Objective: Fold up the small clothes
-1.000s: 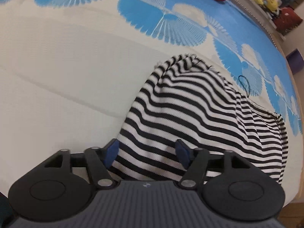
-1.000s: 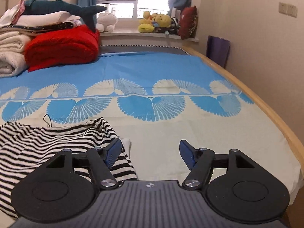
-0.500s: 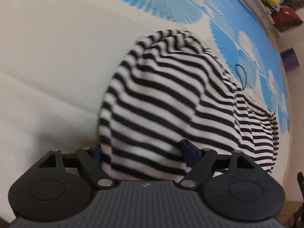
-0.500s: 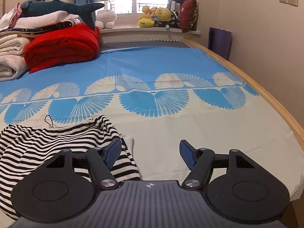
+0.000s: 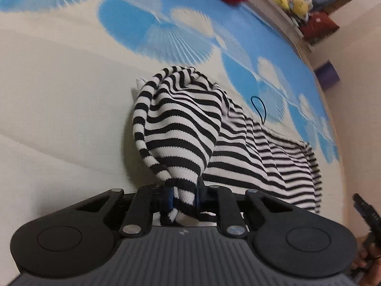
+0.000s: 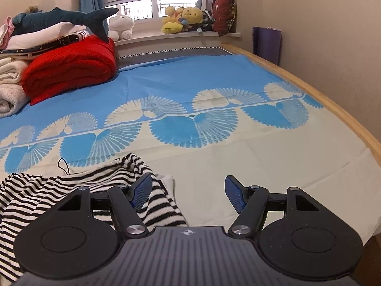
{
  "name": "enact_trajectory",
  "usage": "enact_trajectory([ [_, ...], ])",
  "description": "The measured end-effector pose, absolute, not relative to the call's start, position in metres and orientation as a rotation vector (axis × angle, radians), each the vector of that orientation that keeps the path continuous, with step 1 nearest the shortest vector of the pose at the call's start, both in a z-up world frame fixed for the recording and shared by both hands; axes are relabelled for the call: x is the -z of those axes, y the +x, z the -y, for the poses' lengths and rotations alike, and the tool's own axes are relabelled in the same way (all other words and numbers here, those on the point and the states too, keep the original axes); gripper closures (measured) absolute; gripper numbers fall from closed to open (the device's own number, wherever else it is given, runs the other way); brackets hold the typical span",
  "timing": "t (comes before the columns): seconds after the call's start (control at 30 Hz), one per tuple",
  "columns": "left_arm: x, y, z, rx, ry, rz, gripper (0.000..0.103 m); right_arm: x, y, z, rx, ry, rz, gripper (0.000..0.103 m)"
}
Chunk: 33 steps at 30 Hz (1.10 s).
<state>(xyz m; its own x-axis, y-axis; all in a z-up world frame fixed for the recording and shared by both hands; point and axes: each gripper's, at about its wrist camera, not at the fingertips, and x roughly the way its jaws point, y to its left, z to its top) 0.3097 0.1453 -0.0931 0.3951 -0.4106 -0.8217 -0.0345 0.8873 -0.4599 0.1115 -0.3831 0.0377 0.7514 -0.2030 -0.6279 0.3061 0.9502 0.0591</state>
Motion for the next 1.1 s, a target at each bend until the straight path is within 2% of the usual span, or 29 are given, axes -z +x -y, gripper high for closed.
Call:
enact_trajectory([
  [0.23, 0.074, 0.291, -0.167, 0.072, -0.212, -1.141, 0.086, -0.037, 0.121, 0.357, 0.243, 0.169, -0.674, 0.034],
  [0.4, 0.039, 0.287, -0.138, 0.162, -0.235, -1.056, 0.086, -0.037, 0.122, 0.347, 0.212, 0.11, -0.672, 0.034],
  [0.57, 0.012, 0.291, -0.06, 0.368, -0.298, -1.016, 0.088, -0.038, 0.118, 0.358, 0.221, 0.112, -0.672, 0.034],
  [0.83, 0.024, 0.292, 0.093, 0.582, -0.293, -1.059, 0.09, -0.038, 0.107, 0.389, 0.283, 0.148, -0.672, 0.034],
  [0.93, 0.035, 0.29, 0.129, 0.623, -0.318, -1.084, 0.079, -0.041, 0.104, 0.398, 0.304, 0.171, -0.663, 0.034],
  [1.0, 0.038, 0.291, 0.138, 0.704, -0.408, -1.108, 0.063, -0.042, 0.103, 0.4, 0.309, 0.175, -0.657, 0.034],
  [1.1, 0.02, 0.289, 0.113, 0.797, -0.52, -1.03, 0.058, -0.047, 0.101, 0.4, 0.296, 0.193, -0.633, 0.034],
])
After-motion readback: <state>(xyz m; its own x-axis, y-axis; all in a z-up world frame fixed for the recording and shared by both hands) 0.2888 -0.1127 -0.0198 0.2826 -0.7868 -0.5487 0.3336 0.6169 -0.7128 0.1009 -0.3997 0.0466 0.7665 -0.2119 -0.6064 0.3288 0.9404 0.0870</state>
